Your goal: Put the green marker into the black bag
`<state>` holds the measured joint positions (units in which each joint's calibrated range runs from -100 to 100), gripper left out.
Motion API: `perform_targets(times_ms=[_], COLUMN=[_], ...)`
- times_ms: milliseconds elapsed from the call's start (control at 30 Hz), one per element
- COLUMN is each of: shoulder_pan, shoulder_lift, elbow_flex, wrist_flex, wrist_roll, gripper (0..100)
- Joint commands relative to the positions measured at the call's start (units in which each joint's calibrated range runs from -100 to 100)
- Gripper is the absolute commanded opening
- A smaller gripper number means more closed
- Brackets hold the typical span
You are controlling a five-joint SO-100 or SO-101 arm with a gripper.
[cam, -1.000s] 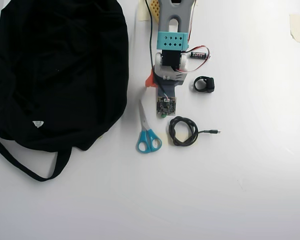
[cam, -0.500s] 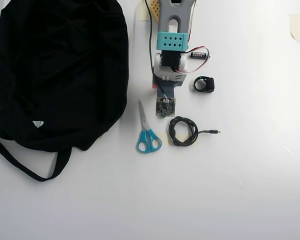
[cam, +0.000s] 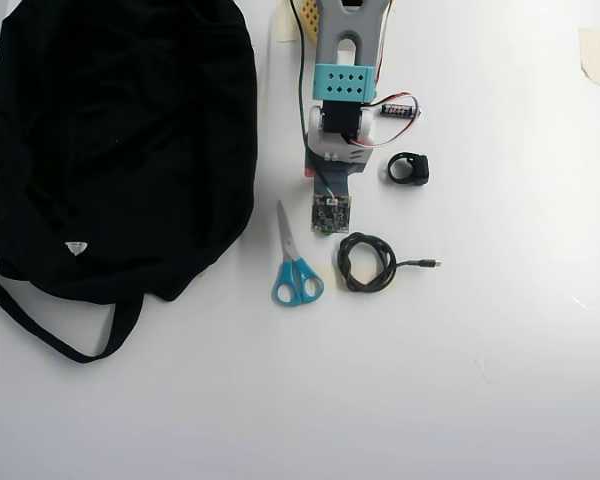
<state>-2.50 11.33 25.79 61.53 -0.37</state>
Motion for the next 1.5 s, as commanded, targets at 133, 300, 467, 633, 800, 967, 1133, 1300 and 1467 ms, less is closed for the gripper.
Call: perform_targets(times_ms=[133,300,467,633,800,967,1133,1300,1467], shoulder_pan=[-0.34,-0.79,-0.87,-0.87,-0.72,-0.34,-0.34,0.70,4.52], shoulder_lift=[-0.96,-0.96,-0.96,-0.96,-1.79,-6.10,-10.17,-14.15,-17.14], elbow_flex=[-1.62,-8.54,-14.38,-18.60,-21.56,-21.74,-21.74,-21.83,-21.83], wrist_flex=[1.43,8.67,13.58,16.59,19.52,21.59,22.97,23.23,23.23], wrist_roll=[-0.11,0.00,0.26,0.42,0.47,0.42,0.00,-1.10,-1.78], gripper=[2,2,2,2,2,2,2,2,2])
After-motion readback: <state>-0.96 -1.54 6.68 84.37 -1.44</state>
